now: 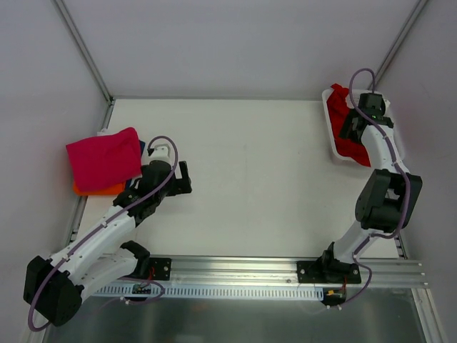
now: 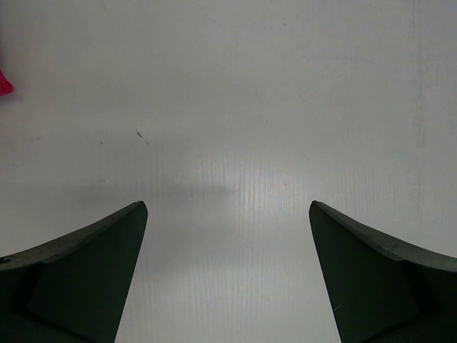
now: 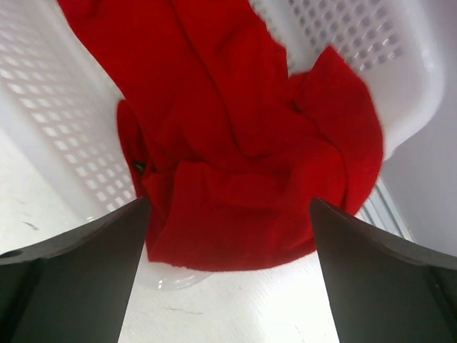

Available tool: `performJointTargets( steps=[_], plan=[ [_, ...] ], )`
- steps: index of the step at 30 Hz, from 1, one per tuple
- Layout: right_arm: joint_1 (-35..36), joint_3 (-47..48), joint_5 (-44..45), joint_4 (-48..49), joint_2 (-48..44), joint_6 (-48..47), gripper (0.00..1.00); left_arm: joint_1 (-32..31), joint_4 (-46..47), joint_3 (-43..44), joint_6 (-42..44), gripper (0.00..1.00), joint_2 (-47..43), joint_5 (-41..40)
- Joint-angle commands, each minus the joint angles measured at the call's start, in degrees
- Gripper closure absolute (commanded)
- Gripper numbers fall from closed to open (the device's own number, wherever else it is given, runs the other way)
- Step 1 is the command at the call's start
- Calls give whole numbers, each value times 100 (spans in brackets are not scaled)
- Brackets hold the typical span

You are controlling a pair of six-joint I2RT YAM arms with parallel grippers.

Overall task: Fold and stack the t-shirts
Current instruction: Grab the tshirt from the pile

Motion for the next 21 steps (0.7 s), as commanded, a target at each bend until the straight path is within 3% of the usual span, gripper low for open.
performJointTargets(
  steps=[1,6,9,10,11,14,15,21],
  plan=[
    [-28,-48,232,-503,445,84,2,-10,101,61,84,1,-22,-28],
    [-72,-137,337,-538,691,199,3,-10,93,-35,137,1,-286,-63],
    [-107,-145,337,-582,736,225,12,-10,93,-88,155,1,-426,-89],
    [-116,-154,355,-590,718,234,27,-19,101,-105,164,1,-453,-116],
    [-124,-154,355,-599,675,234,35,-10,93,-106,164,1,-479,-133],
    [-125,-119,416,-643,596,225,89,-10,93,-106,164,1,-462,-142],
    [-116,-128,434,-643,569,234,99,-10,93,-106,155,1,-444,-125],
    [-46,-180,-83,-617,-106,199,99,-10,93,17,85,1,-225,-256]
  ],
)
